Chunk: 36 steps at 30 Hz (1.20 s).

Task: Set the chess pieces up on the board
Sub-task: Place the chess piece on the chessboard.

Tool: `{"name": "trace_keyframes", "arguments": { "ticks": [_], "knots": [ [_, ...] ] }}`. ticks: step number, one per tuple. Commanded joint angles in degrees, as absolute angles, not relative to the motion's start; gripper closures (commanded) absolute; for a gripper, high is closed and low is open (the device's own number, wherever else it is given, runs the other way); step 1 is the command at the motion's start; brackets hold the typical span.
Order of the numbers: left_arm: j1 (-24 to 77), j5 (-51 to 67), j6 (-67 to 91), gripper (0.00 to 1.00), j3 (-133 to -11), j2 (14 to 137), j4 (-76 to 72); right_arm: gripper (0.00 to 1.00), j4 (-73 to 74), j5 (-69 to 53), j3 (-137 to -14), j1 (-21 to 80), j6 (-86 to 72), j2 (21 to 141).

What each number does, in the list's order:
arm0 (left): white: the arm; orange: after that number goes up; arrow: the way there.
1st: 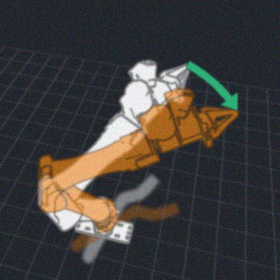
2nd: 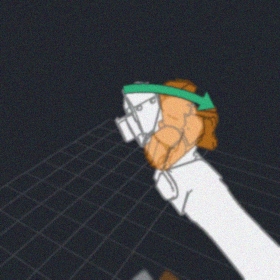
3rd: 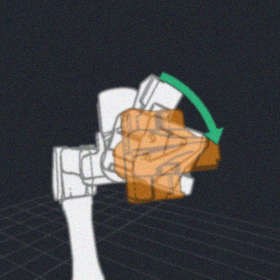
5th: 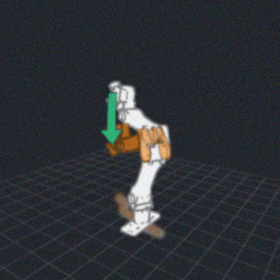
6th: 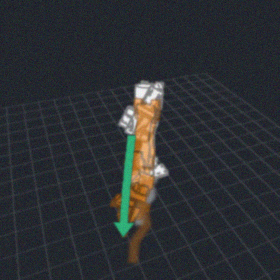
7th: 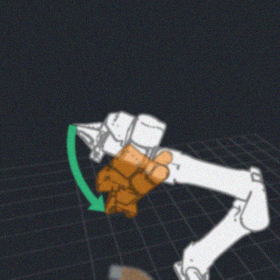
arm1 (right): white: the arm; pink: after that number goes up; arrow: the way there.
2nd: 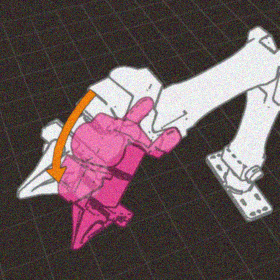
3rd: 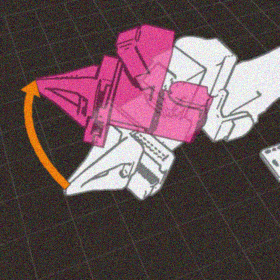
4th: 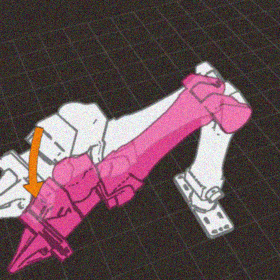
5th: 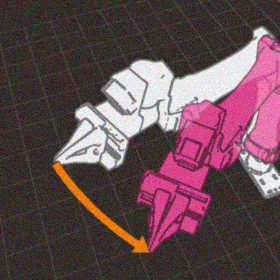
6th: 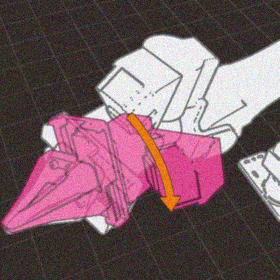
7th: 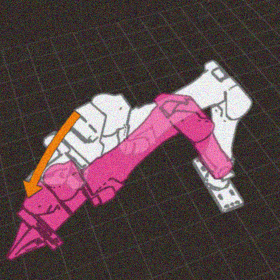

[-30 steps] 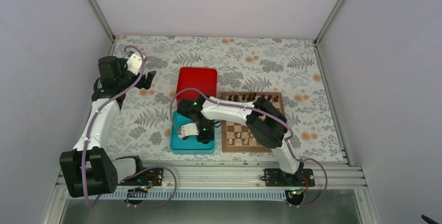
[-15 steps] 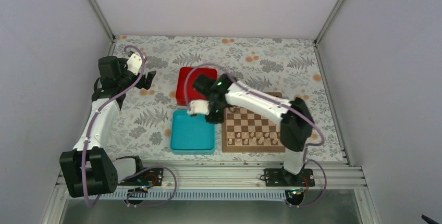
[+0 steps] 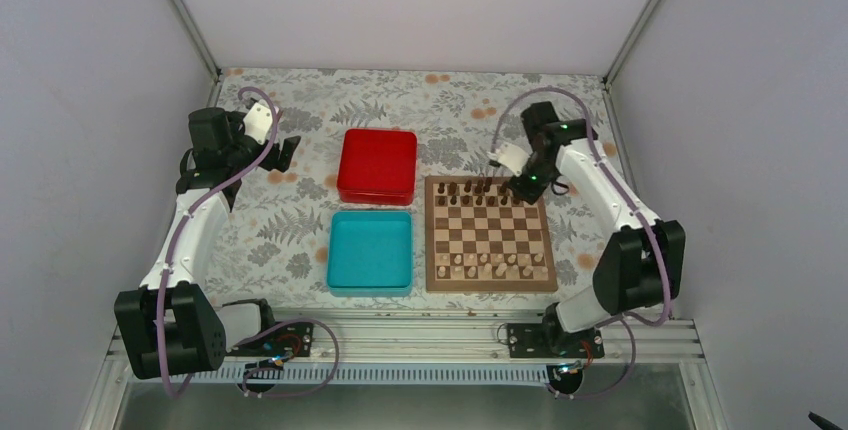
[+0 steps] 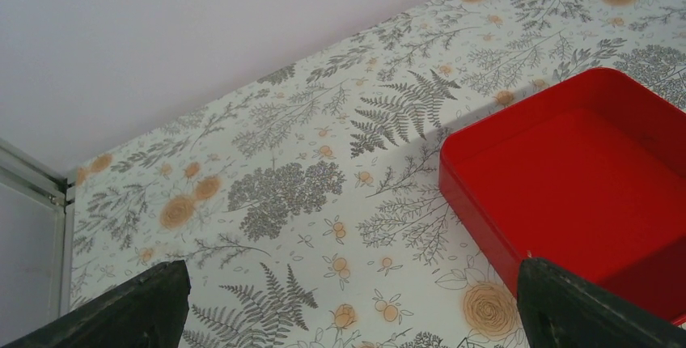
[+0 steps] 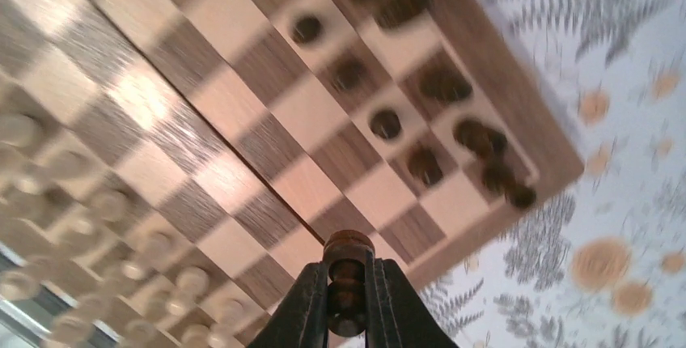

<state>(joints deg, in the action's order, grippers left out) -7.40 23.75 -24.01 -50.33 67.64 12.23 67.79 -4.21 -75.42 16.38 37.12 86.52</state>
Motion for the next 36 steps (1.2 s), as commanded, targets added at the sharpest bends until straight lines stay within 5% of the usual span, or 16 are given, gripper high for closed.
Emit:
{"name": "trace_keyframes", "arguments": {
  "ticks": [1, 15, 36],
  "knots": [
    [-7.8, 25.0, -24.5, 0.00, -50.8, 67.4, 11.7, 0.91, 64.0, -2.0, -70.2, 8.3, 41.6, 87.8],
    [-7.8, 24.7, -24.5, 0.00, -50.7, 67.4, 11.6, 0.88, 56.4, -4.7, -70.5, 2.5, 42.8, 99.2],
    [-7.8, 25.0, -24.5, 0.00, -50.8, 67.7, 11.8, 0.87, 55.6, -3.8, -71.7, 1.5, 42.8, 101.2]
  ]
}}
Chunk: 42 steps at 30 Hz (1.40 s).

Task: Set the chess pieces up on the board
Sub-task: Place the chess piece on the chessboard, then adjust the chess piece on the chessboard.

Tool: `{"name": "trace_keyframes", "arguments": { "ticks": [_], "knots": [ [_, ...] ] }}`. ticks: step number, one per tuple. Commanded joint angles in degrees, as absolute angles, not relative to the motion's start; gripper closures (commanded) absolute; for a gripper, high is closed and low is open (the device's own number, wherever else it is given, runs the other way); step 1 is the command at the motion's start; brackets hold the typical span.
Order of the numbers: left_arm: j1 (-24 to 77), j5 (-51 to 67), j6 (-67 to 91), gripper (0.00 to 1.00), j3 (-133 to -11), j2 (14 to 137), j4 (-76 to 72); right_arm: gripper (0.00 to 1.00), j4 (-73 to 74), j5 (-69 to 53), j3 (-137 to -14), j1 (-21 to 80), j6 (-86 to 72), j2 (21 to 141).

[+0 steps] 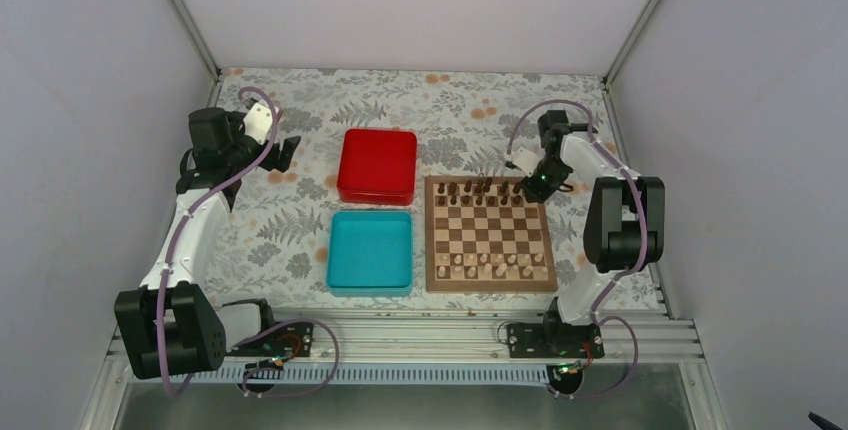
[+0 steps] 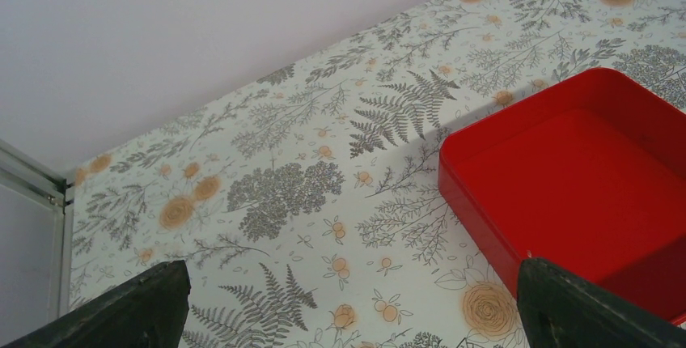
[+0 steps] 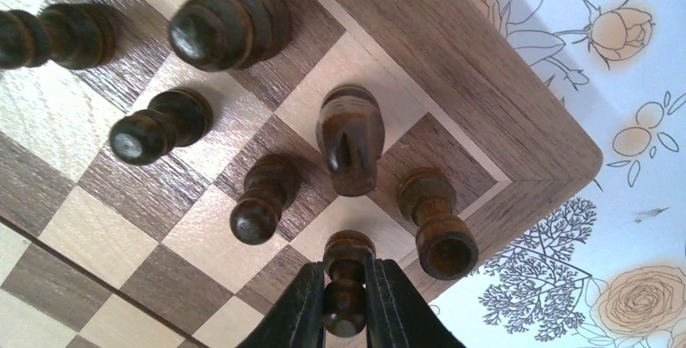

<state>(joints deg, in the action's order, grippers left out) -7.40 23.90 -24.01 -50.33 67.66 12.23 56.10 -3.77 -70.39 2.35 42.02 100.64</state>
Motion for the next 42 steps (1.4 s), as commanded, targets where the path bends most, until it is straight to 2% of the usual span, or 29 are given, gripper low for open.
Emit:
{"name": "trace_keyframes", "arguments": {
  "ticks": [1, 10, 16, 24, 28, 36, 42],
  "knots": [
    [-7.8, 25.1, -24.5, 0.00, -50.8, 67.7, 11.8, 0.86, 55.7, -3.8, -71.7, 1.4, 42.9, 101.2],
    [-7.8, 24.5, -24.2, 0.00, -50.8, 67.3, 11.4, 0.75, 56.4, -4.4, -71.9, 1.3, 42.8, 100.7],
    [-7.8, 24.7, -24.3, 0.00, -50.8, 67.3, 11.6, 0.70, 61.0, -4.1, -74.6, 2.1, 41.3, 96.1],
    [-7.8, 24.4, -24.1, 0.00, -50.9, 67.0, 11.4, 0.45, 64.6, -3.9, -82.4, 15.1, 39.6, 87.4],
    [-7.8, 24.2, -24.1, 0.00, -50.8, 66.4, 11.4, 0.43, 63.6, -3.7, -85.8, 18.7, 39.7, 91.1],
    [-7.8, 23.9, -24.1, 0.00, -50.6, 66.4, 11.2, 0.44, 61.0, -3.8, -87.5, 19.7, 41.4, 99.9],
    [-7.8, 23.8, -24.2, 0.00, -50.5, 66.8, 11.0, 0.50, 60.2, -4.0, -87.1, 19.8, 41.6, 102.9]
  ]
}}
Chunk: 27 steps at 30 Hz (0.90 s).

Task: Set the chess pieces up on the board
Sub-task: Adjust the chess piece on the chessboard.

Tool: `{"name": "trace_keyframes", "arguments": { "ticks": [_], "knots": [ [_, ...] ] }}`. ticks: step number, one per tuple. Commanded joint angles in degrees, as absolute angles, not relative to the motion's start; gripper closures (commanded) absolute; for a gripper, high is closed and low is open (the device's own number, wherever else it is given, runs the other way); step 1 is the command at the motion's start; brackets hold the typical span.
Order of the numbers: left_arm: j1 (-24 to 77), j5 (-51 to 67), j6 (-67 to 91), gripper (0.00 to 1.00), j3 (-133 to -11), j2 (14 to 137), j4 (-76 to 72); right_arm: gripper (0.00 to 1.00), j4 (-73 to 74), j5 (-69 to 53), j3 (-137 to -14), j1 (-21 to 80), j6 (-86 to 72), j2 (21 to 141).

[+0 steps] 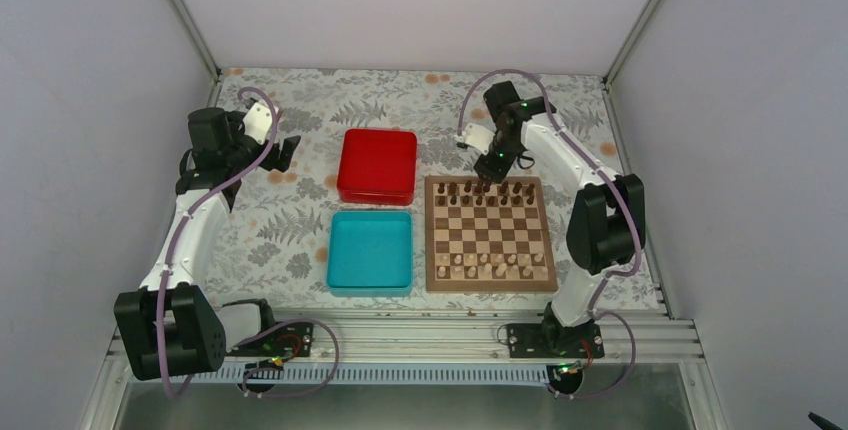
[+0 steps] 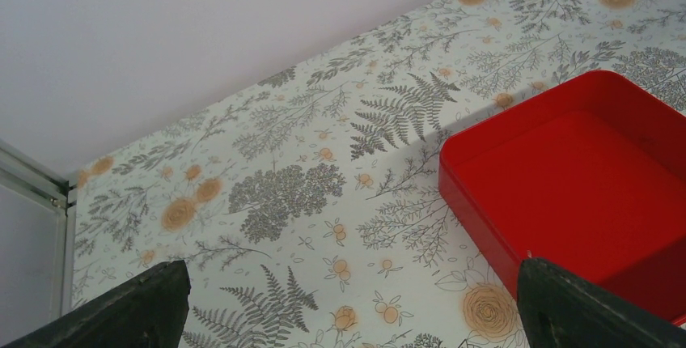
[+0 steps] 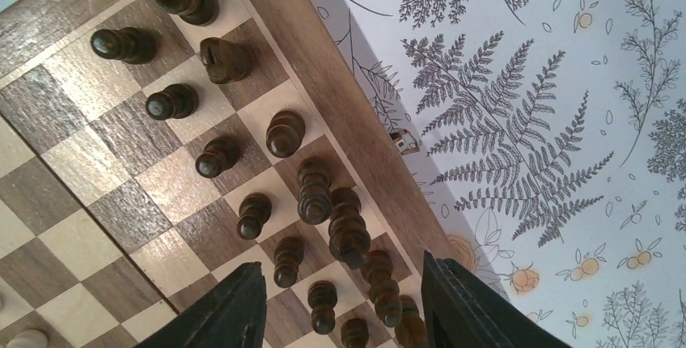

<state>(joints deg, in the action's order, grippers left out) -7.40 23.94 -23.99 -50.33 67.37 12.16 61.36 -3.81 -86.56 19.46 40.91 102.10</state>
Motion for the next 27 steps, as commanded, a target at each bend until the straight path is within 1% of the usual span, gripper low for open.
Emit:
{"name": "trace_keyframes", "arguments": {
  "ticks": [1, 5, 10, 27],
  "knots": [
    [-7.8, 23.8, -24.3, 0.00, -50.5, 66.8, 11.1, 0.51, 59.9, -3.8, -86.9, 19.8, 41.6, 103.0],
    [-7.8, 24.0, -24.3, 0.00, -50.5, 67.0, 11.1, 0.59, 59.3, -2.9, -85.9, 19.8, 41.4, 103.6],
    [-7.8, 24.3, -24.3, 0.00, -50.4, 67.1, 11.2, 0.64, 59.3, -2.5, -85.1, 19.7, 41.2, 103.5],
    [-7.8, 24.6, -24.5, 0.00, -50.5, 67.1, 11.2, 0.64, 58.3, -2.0, -82.5, 19.2, 40.6, 105.0]
  ]
}}
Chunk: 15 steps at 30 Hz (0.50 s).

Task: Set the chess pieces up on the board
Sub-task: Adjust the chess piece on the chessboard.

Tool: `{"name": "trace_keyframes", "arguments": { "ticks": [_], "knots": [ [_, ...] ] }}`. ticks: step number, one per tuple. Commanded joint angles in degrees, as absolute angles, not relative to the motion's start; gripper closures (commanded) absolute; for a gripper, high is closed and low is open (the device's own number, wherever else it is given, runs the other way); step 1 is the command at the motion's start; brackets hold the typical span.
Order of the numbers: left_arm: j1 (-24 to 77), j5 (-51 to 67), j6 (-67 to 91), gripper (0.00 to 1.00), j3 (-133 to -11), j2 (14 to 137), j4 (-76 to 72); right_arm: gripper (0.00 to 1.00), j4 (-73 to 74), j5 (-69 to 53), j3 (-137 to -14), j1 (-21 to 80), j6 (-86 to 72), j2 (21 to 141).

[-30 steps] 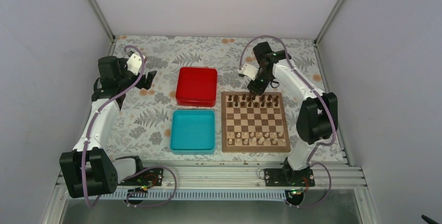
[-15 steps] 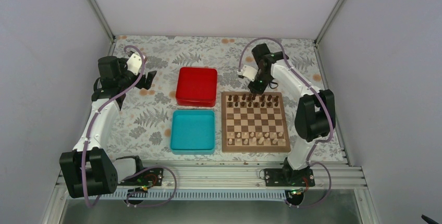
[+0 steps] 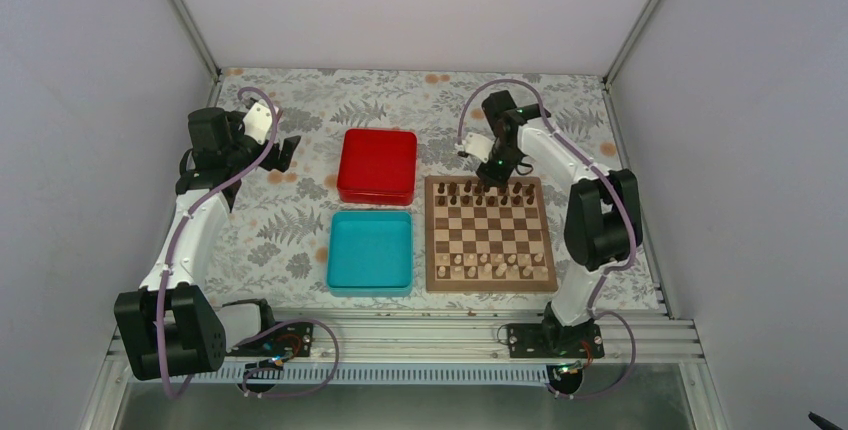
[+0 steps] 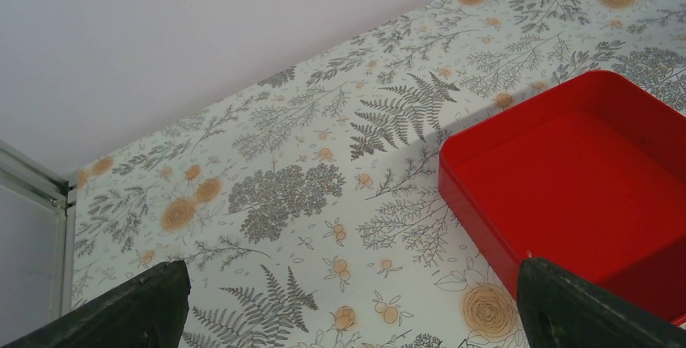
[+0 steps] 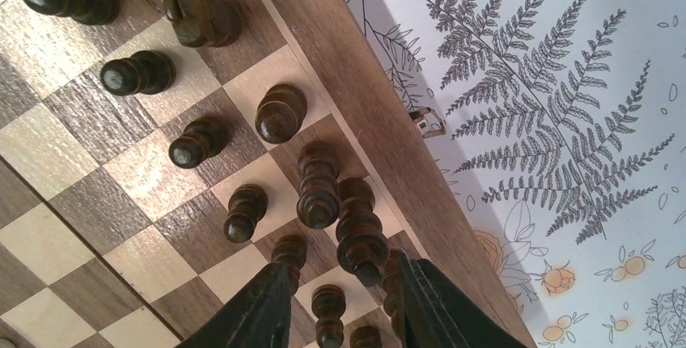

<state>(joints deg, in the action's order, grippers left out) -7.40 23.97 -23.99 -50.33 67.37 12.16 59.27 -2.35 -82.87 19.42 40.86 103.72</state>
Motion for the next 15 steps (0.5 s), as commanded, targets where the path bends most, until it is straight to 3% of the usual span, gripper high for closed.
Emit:
{"name": "trace_keyframes", "arguments": {
  "ticks": [1, 15],
  "knots": [
    [-7.8, 24.5, -24.5, 0.00, -50.4, 67.2, 11.2, 0.64, 58.3, -2.0, -82.4, 19.2, 40.5, 105.3],
    [-7.8, 24.6, -24.6, 0.00, -50.4, 67.6, 11.3, 0.70, 57.0, -0.3, -81.3, 18.0, 40.0, 106.4]
  ]
}}
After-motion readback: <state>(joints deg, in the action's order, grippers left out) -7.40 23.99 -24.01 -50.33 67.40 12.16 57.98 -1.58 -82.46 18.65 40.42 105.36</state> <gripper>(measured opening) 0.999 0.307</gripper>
